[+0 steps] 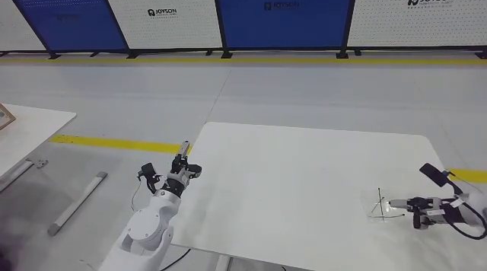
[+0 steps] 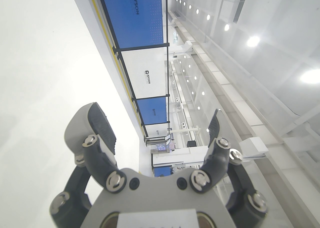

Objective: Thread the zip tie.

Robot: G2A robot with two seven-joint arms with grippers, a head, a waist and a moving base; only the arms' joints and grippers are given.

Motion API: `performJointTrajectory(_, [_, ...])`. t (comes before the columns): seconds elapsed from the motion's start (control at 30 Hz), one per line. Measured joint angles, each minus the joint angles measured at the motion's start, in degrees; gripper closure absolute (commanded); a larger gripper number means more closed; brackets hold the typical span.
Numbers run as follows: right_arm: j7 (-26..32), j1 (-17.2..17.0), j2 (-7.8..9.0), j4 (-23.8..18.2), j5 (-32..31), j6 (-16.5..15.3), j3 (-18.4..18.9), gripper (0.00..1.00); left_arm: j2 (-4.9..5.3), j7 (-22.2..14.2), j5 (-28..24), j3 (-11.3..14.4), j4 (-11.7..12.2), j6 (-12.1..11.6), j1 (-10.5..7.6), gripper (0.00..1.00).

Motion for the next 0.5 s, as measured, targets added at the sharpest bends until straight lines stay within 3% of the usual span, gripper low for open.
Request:
performJointTrajectory(0.37, [0.0, 0.6, 0.15, 2.3, 0.3, 0.2, -0.7, 0.71, 0.00, 0.0, 0.0, 0.0, 0.0, 0.0, 0.00, 0.00])
performJointTrajectory(0.5, [0.0, 1.1, 0.18, 2.5, 0.2, 0.9, -1.4, 0.70, 0.00, 0.0, 0.0, 0.0, 0.0, 0.0, 0.00, 0.00])
